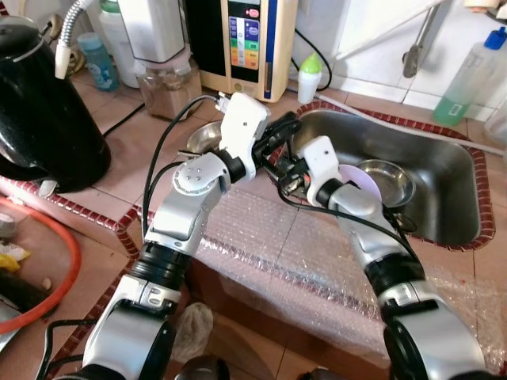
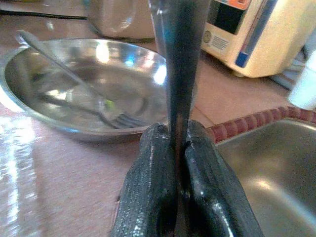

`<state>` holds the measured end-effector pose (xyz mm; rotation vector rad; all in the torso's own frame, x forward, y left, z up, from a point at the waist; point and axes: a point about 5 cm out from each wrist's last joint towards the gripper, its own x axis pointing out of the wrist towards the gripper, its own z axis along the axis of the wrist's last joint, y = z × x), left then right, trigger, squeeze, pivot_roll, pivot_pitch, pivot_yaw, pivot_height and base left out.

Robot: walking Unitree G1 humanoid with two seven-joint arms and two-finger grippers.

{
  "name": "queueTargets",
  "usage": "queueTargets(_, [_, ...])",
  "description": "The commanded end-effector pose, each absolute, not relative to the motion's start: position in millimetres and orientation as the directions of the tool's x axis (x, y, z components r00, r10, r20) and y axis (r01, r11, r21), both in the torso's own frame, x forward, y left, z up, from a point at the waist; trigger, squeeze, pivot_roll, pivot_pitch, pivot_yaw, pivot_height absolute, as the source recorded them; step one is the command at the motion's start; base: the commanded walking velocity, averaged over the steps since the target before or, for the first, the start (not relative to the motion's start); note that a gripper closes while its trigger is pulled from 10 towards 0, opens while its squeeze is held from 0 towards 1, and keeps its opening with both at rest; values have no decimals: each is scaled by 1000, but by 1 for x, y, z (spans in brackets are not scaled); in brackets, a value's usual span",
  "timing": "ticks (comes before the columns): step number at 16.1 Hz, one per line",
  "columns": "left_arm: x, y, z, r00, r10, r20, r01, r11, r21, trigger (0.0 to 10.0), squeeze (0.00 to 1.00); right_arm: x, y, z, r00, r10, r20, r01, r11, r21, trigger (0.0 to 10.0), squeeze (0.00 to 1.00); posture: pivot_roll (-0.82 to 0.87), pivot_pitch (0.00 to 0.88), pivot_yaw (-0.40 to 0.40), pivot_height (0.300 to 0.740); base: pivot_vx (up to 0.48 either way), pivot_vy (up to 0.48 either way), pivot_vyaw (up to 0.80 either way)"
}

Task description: Kitchen organization

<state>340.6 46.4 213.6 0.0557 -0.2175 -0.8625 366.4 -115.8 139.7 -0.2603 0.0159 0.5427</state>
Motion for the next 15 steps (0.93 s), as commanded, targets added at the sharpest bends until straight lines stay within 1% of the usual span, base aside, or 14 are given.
queueTargets(1, [341,59,212,650,-742,166,728,670,146,10000,1000,376,-123,150,899,435,-51,-433,865,-253,0,0,-14,0,24,740,0,0,0])
queueTargets(2, [342,64,211,666,-728,163,713,686,145,10000,1000,379,-124,152,910,413,-47,-409,872,-267,0,0,-13,0,23,740,0,0,0])
queueTargets(4, [343,72,204,692,-707,148,695,707,131,10000,1000,384,-135,153,941,336,-46,-336,910,-243,0,0,-6,0,18,740,0,0,0])
queueTargets(5, [341,77,193,709,-695,120,684,719,124,10000,1000,387,-146,152,961,271,-56,-276,941,-194,0,0,-3,0,15,740,0,0,0])
queueTargets(6, [339,80,186,720,-687,104,676,727,123,10000,1000,389,-155,151,972,226,-69,-235,955,-180,0,0,0,0,14,740,0,0,0])
queueTargets(7, [337,87,176,755,-649,92,640,760,111,10000,1000,389,-174,142,986,120,-118,-137,980,-143,0,0,3,0,13,740,0,0,0])
queueTargets(8, [338,91,172,777,-623,90,615,782,100,10000,1000,388,-180,137,984,102,-144,-113,991,-76,0,0,4,0,13,740,0,0,0])
queueTargets(9, [339,95,169,798,-596,85,589,803,90,10000,1000,386,-183,132,982,93,-167,-96,995,-8,1020,0,4,0,13,740,0,0,0])
queueTargets(10, [342,103,161,835,-546,66,542,837,72,10000,1000,382,-191,120,975,57,-214,-42,996,75,10000,0,1,0,16,740,0,0,0])
queueTargets(13, [346,117,153,891,-452,42,450,892,49,10000,1000,368,-203,92,948,-15,-317,65,987,148,10000,0,-2,0,22,740,0,0,0])
queueTargets(14, [348,121,153,909,-415,42,414,910,27,10000,1000,364,-205,86,942,-28,-333,87,982,165,10000,1000,-4,0,23,740,0,0,0])
queueTargets(15, [354,132,152,945,-324,36,325,945,-41,10000,1000,360,-211,80,934,-62,-353,129,977,169,10000,1000,-8,0,25,740,0,0,0])
